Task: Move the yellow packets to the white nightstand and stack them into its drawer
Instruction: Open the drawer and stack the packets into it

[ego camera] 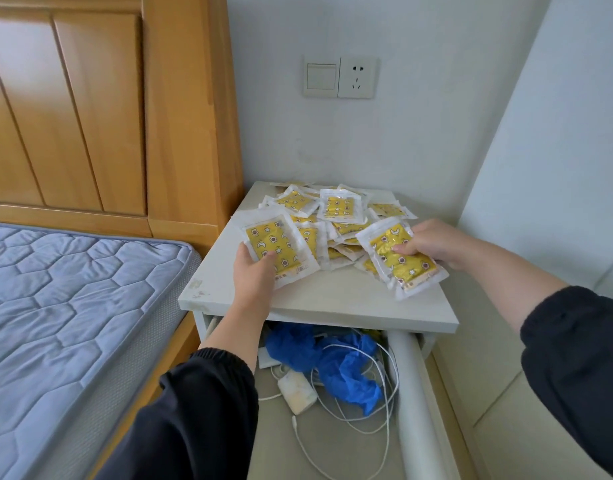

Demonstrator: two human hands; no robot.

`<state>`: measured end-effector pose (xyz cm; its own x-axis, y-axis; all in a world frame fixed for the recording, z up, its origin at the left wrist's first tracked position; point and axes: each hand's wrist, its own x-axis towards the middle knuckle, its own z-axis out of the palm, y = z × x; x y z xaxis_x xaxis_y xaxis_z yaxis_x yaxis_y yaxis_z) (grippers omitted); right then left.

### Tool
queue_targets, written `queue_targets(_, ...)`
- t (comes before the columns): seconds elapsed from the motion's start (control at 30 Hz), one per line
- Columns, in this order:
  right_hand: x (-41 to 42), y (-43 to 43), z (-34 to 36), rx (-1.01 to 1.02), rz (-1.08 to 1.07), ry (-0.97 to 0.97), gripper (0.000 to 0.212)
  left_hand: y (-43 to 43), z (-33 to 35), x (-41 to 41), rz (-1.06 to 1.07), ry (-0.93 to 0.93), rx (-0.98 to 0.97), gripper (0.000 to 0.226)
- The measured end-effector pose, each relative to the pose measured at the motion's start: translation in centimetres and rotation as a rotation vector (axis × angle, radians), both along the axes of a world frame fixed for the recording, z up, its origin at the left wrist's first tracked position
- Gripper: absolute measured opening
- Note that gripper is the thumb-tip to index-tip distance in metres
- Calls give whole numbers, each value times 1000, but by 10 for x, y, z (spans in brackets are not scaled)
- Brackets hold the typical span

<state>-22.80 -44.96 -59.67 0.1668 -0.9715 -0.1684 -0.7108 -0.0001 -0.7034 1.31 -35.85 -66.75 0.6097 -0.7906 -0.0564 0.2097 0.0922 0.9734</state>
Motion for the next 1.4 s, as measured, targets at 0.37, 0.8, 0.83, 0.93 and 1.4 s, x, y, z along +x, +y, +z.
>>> queue_targets(0.37, -6, 5, -3, -11, 78, 58, 24, 1, 2, -5, -36, -122, 45, 38)
queue_targets(0.8, 11, 3, 3, 31, 460, 587, 30, 0, 0, -4, -42, -174, 62, 35)
queue_targets(0.83, 13, 4, 3, 25, 468, 620, 26, 0, 0, -4, -44, -178, 62, 35)
queue_targets(0.93, 17, 5, 0, -6, 469, 635, 32, 0, 1, -4, -49, -186, 65, 35)
queue_targets(1.4, -3, 30, -1, 49, 243, 229, 38, 42, 10, -31, -298, -33, 28, 28)
